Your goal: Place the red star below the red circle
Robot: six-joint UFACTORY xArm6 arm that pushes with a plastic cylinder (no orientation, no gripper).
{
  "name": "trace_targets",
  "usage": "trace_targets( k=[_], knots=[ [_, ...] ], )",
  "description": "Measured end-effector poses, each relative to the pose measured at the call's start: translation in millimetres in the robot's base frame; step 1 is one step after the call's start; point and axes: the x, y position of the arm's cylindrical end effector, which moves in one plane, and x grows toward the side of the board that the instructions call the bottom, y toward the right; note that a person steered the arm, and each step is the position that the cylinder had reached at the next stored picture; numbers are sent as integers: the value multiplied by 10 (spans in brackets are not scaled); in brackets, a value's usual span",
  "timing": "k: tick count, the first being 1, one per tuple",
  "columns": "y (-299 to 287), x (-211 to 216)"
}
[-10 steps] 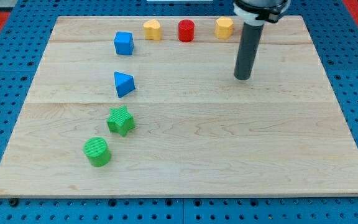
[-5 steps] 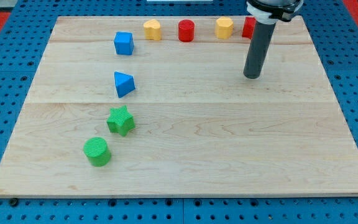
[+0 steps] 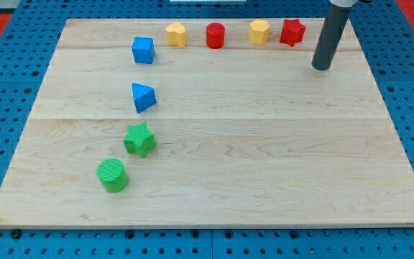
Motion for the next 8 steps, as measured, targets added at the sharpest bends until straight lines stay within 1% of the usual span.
trace_targets(
  k=[2, 3, 4, 5, 6, 7, 8],
  knots=[
    [153, -4],
    [476, -146],
    [635, -546],
    [555, -887],
    [381, -899],
    [373, -984],
    [369, -1267]
  ],
)
